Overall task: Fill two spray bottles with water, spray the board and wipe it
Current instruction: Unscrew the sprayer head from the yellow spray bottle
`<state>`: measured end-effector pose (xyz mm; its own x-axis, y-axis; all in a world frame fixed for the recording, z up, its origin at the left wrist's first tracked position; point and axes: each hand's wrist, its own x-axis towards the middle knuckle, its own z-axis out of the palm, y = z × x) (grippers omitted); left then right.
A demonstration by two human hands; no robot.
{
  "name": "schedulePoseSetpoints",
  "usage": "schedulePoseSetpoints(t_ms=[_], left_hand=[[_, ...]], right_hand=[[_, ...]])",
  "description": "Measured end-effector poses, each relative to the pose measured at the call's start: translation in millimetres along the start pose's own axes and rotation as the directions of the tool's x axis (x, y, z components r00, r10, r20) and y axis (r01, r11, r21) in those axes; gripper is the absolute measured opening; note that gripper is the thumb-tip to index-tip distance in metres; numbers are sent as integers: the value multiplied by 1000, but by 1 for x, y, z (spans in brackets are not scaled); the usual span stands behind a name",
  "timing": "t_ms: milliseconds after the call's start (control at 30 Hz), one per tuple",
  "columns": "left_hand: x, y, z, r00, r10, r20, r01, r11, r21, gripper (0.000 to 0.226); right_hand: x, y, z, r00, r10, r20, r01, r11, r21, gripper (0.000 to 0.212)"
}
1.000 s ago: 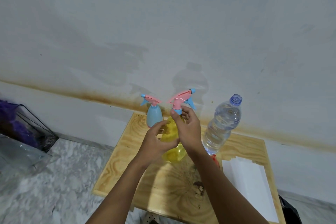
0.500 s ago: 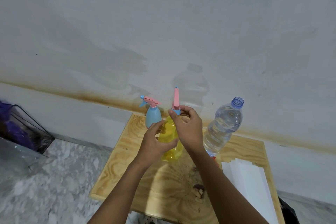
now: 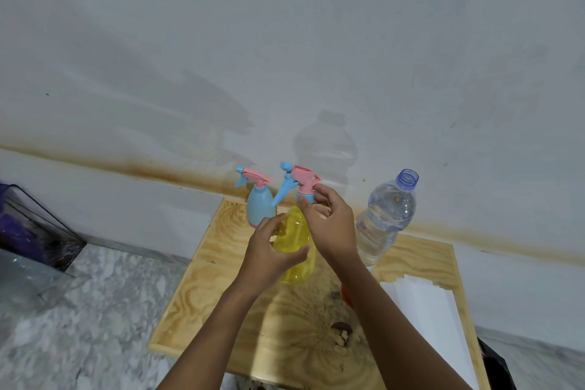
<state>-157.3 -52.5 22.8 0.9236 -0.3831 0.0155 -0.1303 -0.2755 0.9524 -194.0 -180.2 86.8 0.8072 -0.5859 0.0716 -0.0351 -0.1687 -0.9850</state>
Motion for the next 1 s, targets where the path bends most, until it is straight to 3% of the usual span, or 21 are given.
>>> schedulePoseSetpoints(t_ms=[300,400,567,833,900,1000], left_hand=[[-3,-11,7,1000,0,20,1,1000,-10,72],[-7,-23,6,998,-34,58,35,999,-16,74],[-15,-40,8,989,-97,115,94,995,29,60],[-29,-72,17,974,-190,125,179,979,95,64],[-33,-78,18,972,-204,114,193,976,101,64],[-38,-86,17,971,-218,97,208,973,103,67]], right_hand=[[0,1,-8,999,-22,34,24,999,-43,22],[6,-2,-14,1000,1,-15,-1,999,44,15],[15,-20,-31,998,-39,-53,45,990,131,21],[24,-44,-55,972,-159,-174,181,976,123,22],[27,-40,-61,977,-155,-144,166,984,71,21],[24,-14,-60,1000,-24,-13,23,995,-102,30]])
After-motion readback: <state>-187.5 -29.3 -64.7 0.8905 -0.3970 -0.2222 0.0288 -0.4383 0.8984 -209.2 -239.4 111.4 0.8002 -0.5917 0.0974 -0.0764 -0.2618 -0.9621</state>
